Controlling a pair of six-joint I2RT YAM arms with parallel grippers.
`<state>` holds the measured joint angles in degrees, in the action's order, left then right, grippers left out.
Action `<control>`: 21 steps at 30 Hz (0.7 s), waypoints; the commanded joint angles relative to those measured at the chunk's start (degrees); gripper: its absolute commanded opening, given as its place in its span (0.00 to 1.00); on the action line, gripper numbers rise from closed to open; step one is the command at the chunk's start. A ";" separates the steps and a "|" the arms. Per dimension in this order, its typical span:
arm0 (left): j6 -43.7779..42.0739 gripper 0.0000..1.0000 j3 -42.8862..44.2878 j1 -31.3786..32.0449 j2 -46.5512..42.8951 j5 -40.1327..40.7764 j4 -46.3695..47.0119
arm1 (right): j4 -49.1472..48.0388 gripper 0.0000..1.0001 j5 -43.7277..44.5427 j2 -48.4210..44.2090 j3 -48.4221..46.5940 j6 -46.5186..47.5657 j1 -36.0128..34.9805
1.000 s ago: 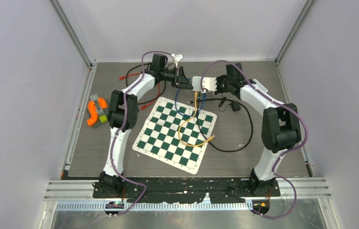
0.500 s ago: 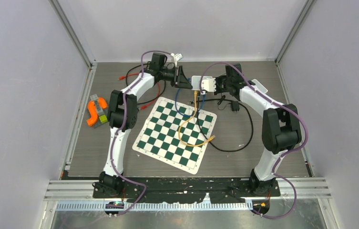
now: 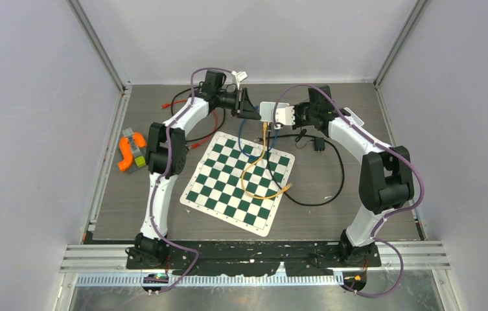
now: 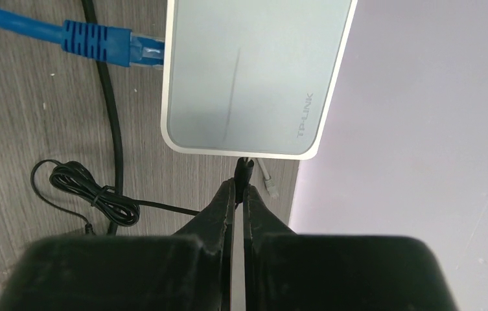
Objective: Insert the plug into the switch port
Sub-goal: Place the connector at the center of the board.
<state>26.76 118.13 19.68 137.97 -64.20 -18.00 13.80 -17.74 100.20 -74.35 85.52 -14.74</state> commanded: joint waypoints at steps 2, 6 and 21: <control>0.74 0.00 3.57 0.80 -0.95 -2.13 1.55 | 2.72 0.05 -8.45 -3.80 -1.90 3.58 -2.00; 0.13 0.00 3.82 0.80 -1.02 -2.23 0.12 | 1.80 0.05 -6.23 -4.11 -1.35 3.88 -2.87; -0.94 0.00 2.89 0.84 -1.88 -2.07 -2.93 | -5.75 0.05 1.08 -1.91 -2.27 -2.58 -6.78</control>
<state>26.46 118.93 18.98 137.97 -65.19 -21.02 13.41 -11.75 99.24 -74.35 85.82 -17.93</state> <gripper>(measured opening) 0.267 0.082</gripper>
